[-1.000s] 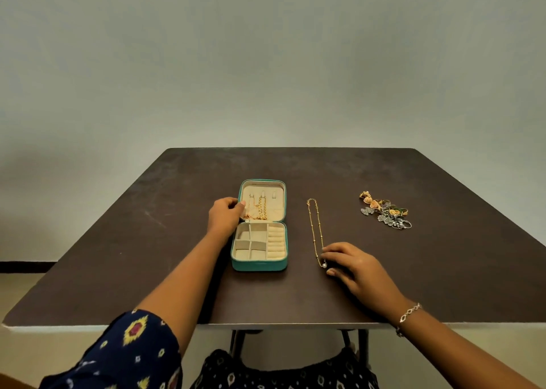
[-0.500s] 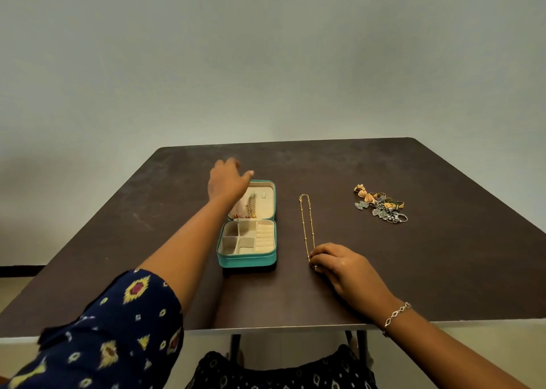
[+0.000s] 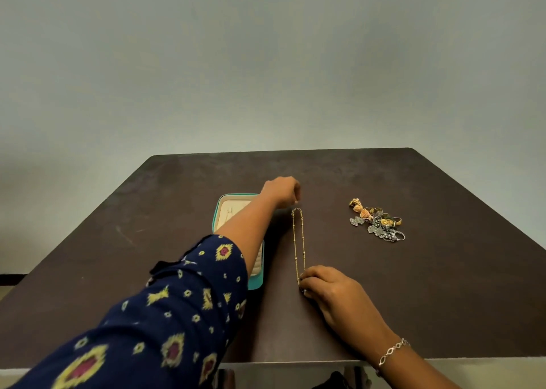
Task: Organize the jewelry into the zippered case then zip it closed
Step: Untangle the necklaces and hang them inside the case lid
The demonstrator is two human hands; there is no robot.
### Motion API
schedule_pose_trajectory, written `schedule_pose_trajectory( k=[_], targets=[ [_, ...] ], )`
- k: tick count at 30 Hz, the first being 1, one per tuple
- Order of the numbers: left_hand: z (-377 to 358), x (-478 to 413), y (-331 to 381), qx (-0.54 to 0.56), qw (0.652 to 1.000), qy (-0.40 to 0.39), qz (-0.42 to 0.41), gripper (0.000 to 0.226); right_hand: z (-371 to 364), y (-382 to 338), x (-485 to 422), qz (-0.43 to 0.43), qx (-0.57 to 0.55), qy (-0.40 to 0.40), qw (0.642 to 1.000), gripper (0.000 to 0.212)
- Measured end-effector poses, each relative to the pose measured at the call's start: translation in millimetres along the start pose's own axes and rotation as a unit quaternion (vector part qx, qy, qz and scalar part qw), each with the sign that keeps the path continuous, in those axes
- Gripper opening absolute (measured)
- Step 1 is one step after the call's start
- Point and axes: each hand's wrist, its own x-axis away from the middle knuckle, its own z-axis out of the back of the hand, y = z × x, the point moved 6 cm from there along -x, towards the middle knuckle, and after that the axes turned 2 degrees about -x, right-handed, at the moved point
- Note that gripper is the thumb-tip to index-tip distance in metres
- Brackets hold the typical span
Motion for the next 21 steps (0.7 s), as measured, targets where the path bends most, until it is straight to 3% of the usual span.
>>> schedule_pose_trajectory(
  k=[7, 15, 21],
  targets=[
    [-15, -17, -2, -0.071, 0.996, -0.046, 0.010, 0.023, 0, 0, 1, -0.004, 0.006, 0.006, 1.000, 0.013],
    [-20, -12, 5, -0.077, 0.996, -0.039, -0.027, 0.006, -1, 0, 1, -0.008, 0.019, 0.002, 1.000, 0.014],
    [-3, -4, 6, 0.130, 0.991, 0.003, -0.033, 0.012, 3, -2, 0, -0.013, 0.024, 0.003, 1.000, 0.015]
  ],
)
